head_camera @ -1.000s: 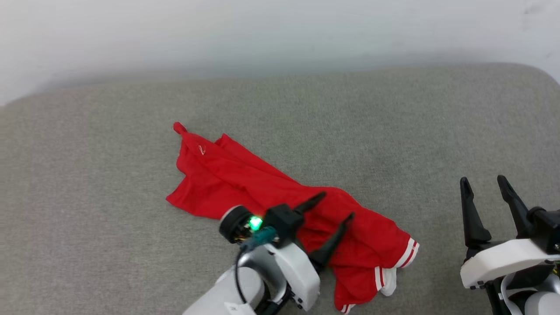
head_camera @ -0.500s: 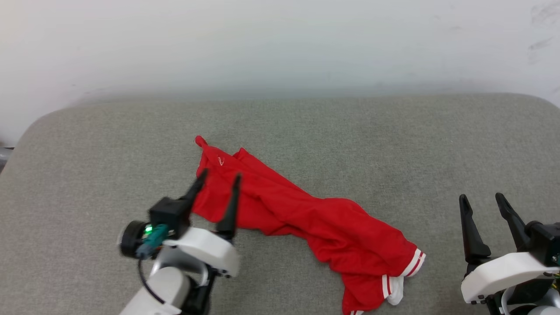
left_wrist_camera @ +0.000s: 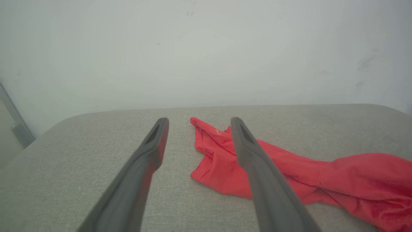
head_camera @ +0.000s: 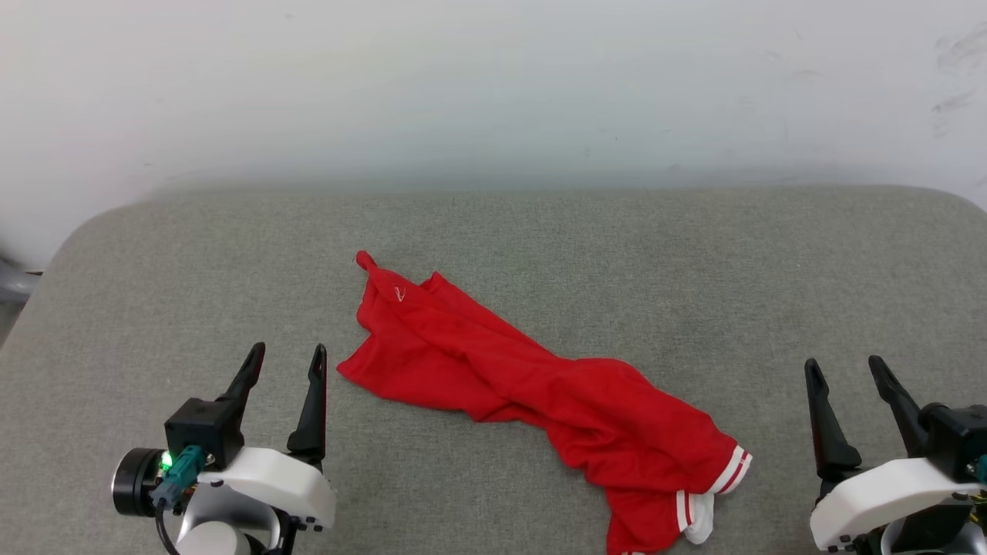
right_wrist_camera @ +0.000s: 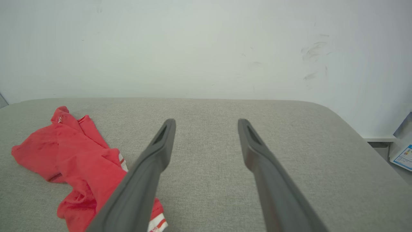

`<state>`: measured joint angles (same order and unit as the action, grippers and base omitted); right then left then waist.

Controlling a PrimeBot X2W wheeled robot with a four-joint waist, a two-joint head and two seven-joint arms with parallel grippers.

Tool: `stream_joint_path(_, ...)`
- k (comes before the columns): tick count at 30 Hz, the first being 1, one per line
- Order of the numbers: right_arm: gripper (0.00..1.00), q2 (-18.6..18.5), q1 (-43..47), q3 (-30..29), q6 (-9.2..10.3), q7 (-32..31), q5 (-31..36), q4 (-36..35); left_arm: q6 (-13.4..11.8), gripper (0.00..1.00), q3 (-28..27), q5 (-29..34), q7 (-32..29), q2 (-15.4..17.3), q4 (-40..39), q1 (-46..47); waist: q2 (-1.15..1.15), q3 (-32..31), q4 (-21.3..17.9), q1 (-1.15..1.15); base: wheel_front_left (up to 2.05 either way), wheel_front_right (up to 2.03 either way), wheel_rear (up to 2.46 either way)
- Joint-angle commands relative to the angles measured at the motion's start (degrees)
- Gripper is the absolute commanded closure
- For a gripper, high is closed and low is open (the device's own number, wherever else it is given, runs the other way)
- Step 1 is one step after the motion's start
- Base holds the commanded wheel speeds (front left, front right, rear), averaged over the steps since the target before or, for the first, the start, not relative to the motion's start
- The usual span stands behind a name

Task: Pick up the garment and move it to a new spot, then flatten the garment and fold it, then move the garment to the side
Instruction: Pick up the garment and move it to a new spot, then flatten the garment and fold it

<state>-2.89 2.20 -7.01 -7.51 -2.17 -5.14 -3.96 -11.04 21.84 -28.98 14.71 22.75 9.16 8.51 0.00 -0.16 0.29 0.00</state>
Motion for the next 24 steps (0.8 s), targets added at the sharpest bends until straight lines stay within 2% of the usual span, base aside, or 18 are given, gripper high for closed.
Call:
stream_joint_path(1, 0.00, 0.01, 0.53, -0.04, 0.04, -0.18, -0.09, -0.33, -0.04, 0.00, 0.11, 0.15, -0.19, 0.07, -0.50, -0.71, 0.00, -0.08, 0.01, 0.00, 0.00, 0.00, 0.00)
stream_joint_path(13, 0.00, 0.01, 0.62, -0.14, 0.04, -0.29, -0.66, -0.14, 0.00, 0.00, 1.46, 0.24, -1.96, 0.61, -1.15, -0.34, 0.00, -0.34, -0.04, 0.00, 0.00, 0.00, 0.00)
stream_joint_path(16, 0.00, 0.01, 0.71, -0.39, 0.04, -0.33, -0.49, -0.27, 1.51, 0.00, 3.37, 0.21, -4.18, 0.26, -1.70, 1.35, 0.00, -0.26, -0.11, 0.00, 0.00, 0.00, 0.00)
stream_joint_path(24, 0.00, 0.01, -0.20, -0.91, 0.04, -0.94, 0.12, -1.34, 6.53, 0.00, 10.41, 0.01, -15.73, -1.95, -3.06, 8.73, 0.00, 1.69, -0.93, 0.00, 0.00, 0.00, 0.00)
